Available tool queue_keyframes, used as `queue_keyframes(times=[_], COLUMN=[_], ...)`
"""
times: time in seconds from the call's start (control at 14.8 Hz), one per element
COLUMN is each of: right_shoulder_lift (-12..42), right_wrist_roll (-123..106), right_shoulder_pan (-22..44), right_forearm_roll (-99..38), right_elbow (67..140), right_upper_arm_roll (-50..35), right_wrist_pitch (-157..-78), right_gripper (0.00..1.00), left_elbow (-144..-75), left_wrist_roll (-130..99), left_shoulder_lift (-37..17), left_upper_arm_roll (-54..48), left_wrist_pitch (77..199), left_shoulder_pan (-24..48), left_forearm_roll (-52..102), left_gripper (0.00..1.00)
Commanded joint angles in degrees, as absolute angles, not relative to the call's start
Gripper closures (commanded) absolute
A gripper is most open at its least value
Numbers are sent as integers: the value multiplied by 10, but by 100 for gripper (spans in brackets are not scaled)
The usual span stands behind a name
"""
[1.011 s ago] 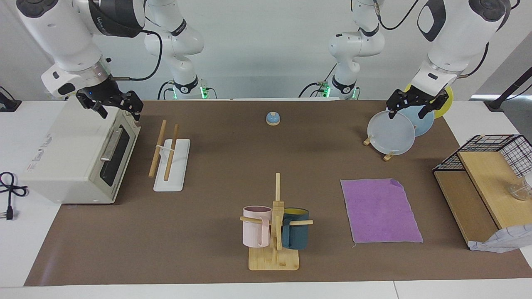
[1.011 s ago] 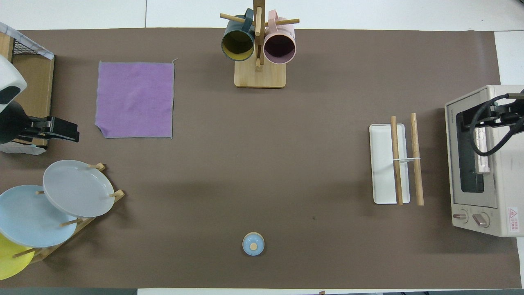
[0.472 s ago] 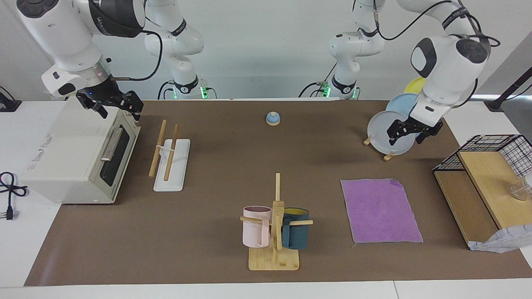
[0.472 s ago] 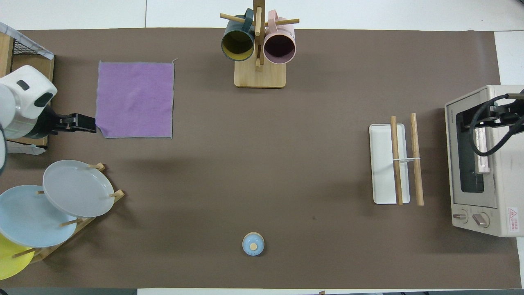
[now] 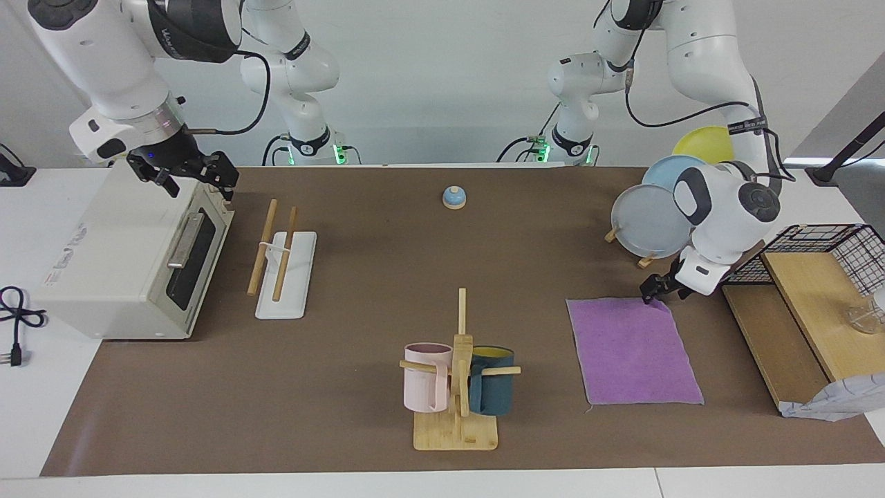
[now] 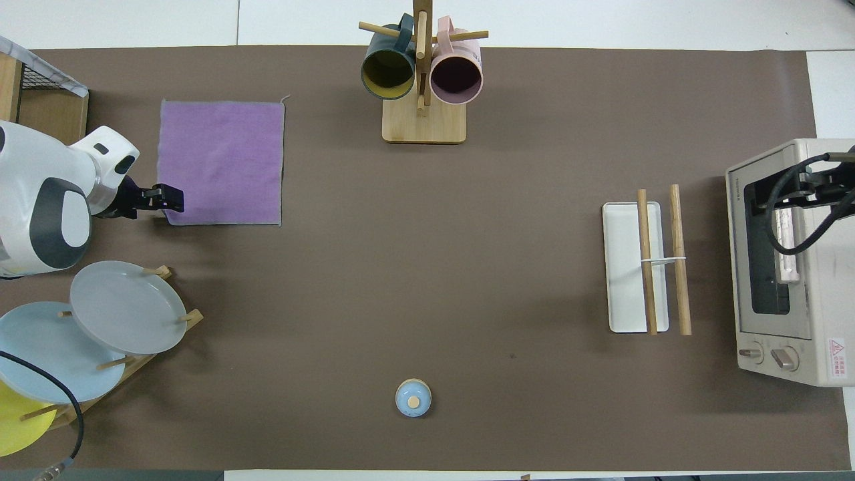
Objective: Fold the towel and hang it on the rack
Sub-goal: 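Reach the left gripper to the purple cloth's nearest edge and grasp it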
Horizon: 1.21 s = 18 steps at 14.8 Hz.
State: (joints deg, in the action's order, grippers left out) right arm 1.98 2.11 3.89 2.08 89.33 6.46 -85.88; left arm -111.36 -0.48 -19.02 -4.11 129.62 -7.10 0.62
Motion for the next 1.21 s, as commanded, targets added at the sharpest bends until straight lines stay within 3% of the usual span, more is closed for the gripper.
queue_keyframes(times=[0.0, 0.4, 0.67, 0.88, 1.01, 1.15], right_shoulder_lift=[7, 7, 7, 7, 7, 7], right_wrist_roll=[12, 12, 13, 13, 13, 13], right_shoulder_pan=[36, 36, 34, 35, 34, 34], right_forearm_roll=[9, 9, 9, 9, 9, 9], right_elbow=[908, 908, 908, 908, 908, 908], right_upper_arm_roll=[63, 63, 63, 63, 63, 63], right_wrist_pitch=[-861, -861, -861, -862, -862, -862], right_gripper=[0, 0, 0, 0, 0, 0], left_elbow=[-1096, -1096, -1096, -1096, -1097, -1097], left_wrist_roll=[-3, -4, -10, -10, -10, -10], left_shoulder_lift=[-198, -209, -212, -212, -212, -212], left_upper_arm_roll=[-42, -42, -42, -42, -42, -42], left_wrist_pitch=[1298, 1307, 1307, 1303, 1302, 1303], left_shoulder_pan=[-82, -91, -98, -99, -100, -100], left_forearm_roll=[42, 48, 56, 72, 73, 73], left_gripper=[9, 29, 35, 47, 63, 67])
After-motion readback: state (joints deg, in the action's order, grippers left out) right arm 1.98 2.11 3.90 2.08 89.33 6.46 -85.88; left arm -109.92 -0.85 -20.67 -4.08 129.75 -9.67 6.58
